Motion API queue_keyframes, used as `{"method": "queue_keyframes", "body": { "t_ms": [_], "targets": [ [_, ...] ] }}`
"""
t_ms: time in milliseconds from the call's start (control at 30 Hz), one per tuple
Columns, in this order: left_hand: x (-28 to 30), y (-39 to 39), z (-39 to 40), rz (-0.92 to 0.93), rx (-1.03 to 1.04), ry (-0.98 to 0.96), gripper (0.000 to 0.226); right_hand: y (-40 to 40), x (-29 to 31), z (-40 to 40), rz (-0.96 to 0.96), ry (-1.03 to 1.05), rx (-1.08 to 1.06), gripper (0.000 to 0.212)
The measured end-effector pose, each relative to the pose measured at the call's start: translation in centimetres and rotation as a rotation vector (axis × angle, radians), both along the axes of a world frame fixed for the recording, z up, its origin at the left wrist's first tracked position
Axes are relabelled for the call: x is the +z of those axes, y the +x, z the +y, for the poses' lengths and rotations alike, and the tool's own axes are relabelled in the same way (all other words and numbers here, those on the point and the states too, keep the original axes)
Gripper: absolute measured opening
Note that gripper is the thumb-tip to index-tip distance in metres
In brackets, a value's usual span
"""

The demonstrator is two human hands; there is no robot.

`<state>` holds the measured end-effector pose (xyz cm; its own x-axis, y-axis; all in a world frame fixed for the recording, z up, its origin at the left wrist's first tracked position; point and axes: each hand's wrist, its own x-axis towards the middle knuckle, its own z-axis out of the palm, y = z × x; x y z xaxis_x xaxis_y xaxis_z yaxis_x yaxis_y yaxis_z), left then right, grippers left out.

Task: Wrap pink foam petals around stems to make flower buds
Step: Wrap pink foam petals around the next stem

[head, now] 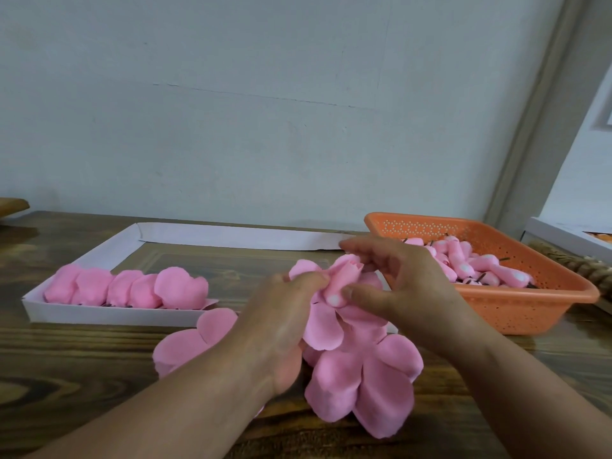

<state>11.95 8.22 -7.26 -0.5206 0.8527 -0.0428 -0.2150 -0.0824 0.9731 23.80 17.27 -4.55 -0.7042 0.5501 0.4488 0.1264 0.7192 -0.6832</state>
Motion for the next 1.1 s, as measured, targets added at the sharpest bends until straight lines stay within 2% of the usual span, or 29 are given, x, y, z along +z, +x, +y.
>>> {"method": "queue_keyframes", "body": {
  "t_ms": [67, 133, 300, 700, 1100],
  "targets": [
    [0.1, 0.2, -0.1, -0.024, -0.025, 0.013, 0.013, 0.1, 0.0, 0.0, 0.025, -0.036, 0.035, 0.036],
    [0.1, 0.2, -0.3, -0.022, -0.069, 0.017, 0.025, 0.2, 0.0, 0.0, 0.043, -0.082, 0.063, 0.027],
    [0.2, 0.5, -0.5, 0.072, -0.076, -0.003, 0.018, -0.1, -0.2, -0.1, 0.099, -0.136, 0.033, 0.014],
    [0.2, 0.2, -0.3, 0.087, -0.031, -0.044, 0.017, -0.4, -0.8, -0.5, 0.109, -0.06, -0.019, 0.018],
    [0.3, 0.3, -0.2, 0.044, 0.005, -0.014, 0.025, -0.6, -0.9, -1.1, 0.196, -0.152, 0.036, 0.026]
  ]
}}
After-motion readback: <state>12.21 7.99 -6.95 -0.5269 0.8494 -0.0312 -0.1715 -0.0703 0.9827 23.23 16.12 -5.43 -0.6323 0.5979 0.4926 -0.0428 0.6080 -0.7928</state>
